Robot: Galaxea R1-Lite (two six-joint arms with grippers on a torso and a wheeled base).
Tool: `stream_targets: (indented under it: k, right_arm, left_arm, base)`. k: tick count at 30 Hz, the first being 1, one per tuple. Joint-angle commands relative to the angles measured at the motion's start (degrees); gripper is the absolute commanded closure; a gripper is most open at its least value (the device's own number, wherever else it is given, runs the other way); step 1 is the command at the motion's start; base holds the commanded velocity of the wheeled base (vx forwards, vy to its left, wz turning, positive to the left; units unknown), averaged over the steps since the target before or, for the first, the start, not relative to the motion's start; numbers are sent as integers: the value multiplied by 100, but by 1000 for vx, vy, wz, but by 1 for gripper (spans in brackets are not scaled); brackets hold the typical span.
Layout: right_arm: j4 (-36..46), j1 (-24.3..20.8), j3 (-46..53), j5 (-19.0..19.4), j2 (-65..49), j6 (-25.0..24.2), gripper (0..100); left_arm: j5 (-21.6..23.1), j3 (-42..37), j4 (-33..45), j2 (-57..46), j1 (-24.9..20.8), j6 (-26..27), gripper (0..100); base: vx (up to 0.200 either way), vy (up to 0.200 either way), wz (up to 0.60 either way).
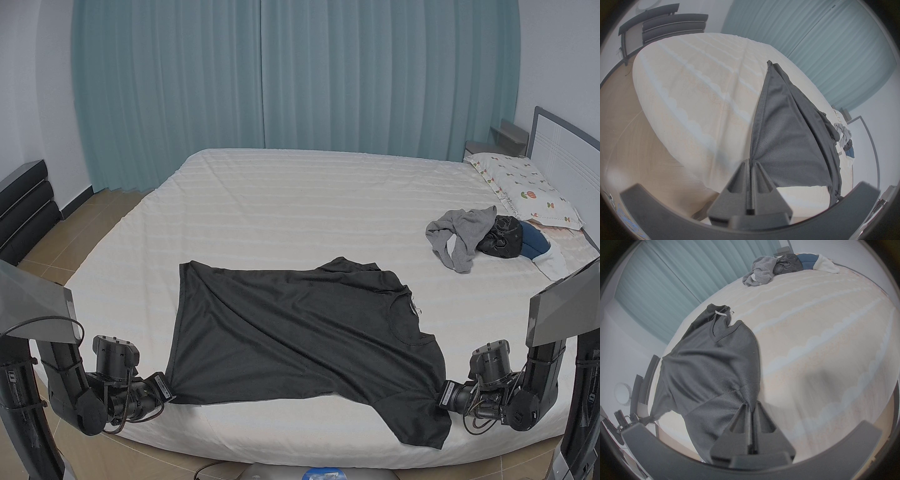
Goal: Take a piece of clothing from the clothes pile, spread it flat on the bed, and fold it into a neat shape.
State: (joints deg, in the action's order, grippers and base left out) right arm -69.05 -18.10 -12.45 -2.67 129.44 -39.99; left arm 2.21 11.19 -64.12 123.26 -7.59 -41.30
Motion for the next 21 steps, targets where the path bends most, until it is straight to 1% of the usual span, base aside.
stream_targets:
  k: [1,6,8,12,15,18,19,20,21]
  right_arm:
    - [14,35,260,-49,-165,140,100]
    - [40,44,533,-49,-490,360,100]
    - [32,26,717,-32,-639,597,100]
    - [23,-35,884,-32,-710,685,100]
    - [23,-132,946,21,-780,711,100]
    - [23,-211,1051,56,-797,720,100]
    - [23,-211,1051,56,-797,720,100]
    - [23,-255,1113,91,-806,729,100]
    - [23,-273,1139,100,-806,738,100]
  left_arm:
    - [-1,-100,5,-39,109,175,100]
    - [-1,-108,5,-92,276,333,100]
    - [-1,-117,14,-267,329,377,100]
    - [-1,-223,23,-478,329,500,100]
    - [-1,-398,84,-513,382,922,100]
    - [-10,-425,269,-522,487,1177,100]
    - [-10,-425,269,-522,487,1177,100]
    - [-19,-416,462,-557,610,1414,100]
    - [-19,-425,532,-601,663,1537,100]
  base:
    - [0,0,0]
    - [0,0,0]
    - [0,0,0]
    - [0,0,0]
    - [0,0,0]
    - [0,0,0]
    - [0,0,0]
    - [0,0,0]
    - [0,0,0]
